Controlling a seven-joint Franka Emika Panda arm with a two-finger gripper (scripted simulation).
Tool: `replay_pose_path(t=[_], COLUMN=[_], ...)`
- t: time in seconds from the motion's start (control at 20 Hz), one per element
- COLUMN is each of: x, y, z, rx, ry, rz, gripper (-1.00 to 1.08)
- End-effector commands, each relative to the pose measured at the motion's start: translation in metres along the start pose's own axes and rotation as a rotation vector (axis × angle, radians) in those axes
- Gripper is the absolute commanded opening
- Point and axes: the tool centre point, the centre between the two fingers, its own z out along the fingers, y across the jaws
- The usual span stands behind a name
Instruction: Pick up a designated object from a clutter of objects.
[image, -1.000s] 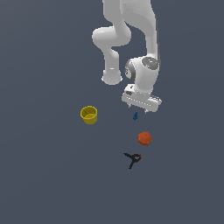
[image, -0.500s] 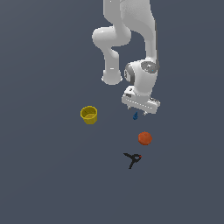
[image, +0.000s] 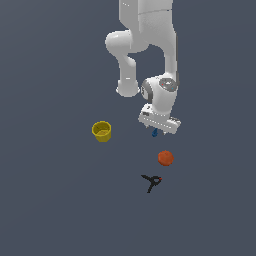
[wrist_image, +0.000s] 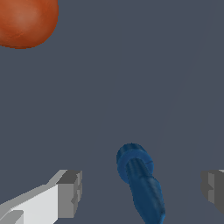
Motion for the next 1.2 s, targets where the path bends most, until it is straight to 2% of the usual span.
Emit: replay_pose_path(t=[0.0, 0.15, 0.2, 0.8, 1.15], x=[0.000, 0.001, 0.001, 0.001, 0.004], y=[0.000, -0.001, -0.001, -0.001, -0.006], z=[0.002, 0.001, 0.001, 0.001, -0.015], rx=[0.001, 0.001, 0.001, 0.001, 0.001], ry=[0.001, 0.001, 0.001, 0.001, 0.001], rz=[0.000, 0.001, 0.001, 0.001, 0.001], gripper=[1.00, 1.00, -1.00, -1.00, -1.00])
